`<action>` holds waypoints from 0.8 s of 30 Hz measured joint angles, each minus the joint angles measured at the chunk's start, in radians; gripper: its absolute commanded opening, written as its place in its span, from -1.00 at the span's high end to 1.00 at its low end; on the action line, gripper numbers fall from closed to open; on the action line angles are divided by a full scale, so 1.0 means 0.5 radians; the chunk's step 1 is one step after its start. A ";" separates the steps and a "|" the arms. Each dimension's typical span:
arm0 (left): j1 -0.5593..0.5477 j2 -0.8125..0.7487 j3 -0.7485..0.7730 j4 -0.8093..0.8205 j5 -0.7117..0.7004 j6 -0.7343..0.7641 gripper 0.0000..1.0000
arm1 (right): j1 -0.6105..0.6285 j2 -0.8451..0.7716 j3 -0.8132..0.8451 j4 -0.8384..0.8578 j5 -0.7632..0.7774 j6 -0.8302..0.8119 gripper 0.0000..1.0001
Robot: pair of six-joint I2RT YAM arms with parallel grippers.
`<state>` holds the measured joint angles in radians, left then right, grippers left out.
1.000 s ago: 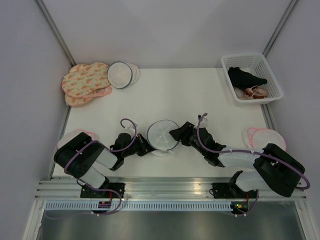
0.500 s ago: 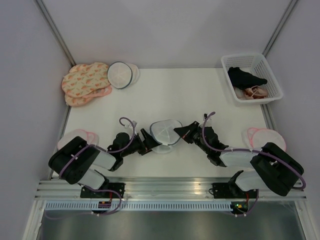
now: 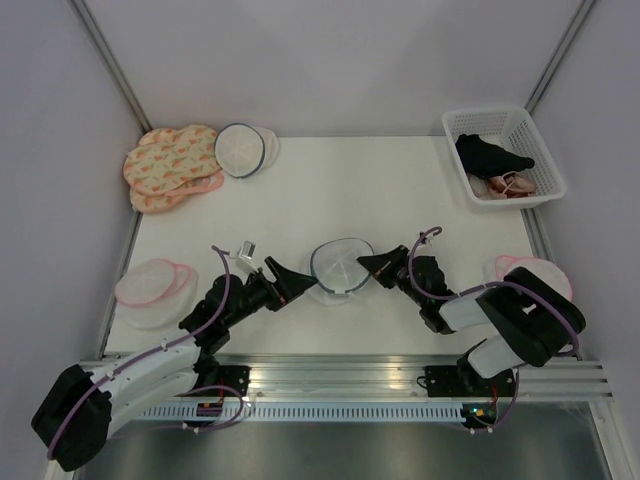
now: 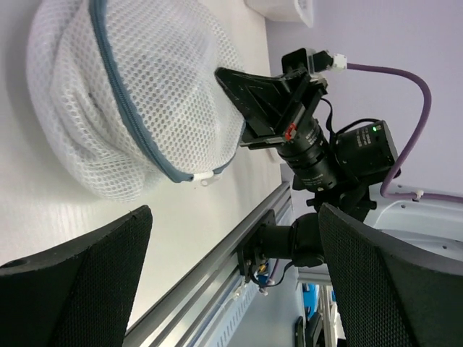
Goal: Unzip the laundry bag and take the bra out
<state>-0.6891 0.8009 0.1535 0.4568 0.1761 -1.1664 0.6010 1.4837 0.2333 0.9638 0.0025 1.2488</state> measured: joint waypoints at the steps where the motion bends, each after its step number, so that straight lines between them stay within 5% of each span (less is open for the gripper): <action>1: 0.000 -0.021 0.001 -0.044 -0.021 -0.007 -0.99 | -0.006 0.031 -0.010 0.066 -0.015 0.012 0.99; 8: -0.016 0.201 0.048 -0.191 -0.033 -0.083 -0.97 | -0.006 0.132 -0.062 0.334 -0.100 0.056 0.99; 24: -0.221 0.674 0.246 0.159 -0.142 -0.274 -0.91 | 0.034 0.445 -0.125 0.700 -0.178 0.243 0.99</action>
<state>-0.7998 1.1378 0.2768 0.5362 0.1051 -1.3033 0.6178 1.7061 0.1707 1.3140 -0.0864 1.3701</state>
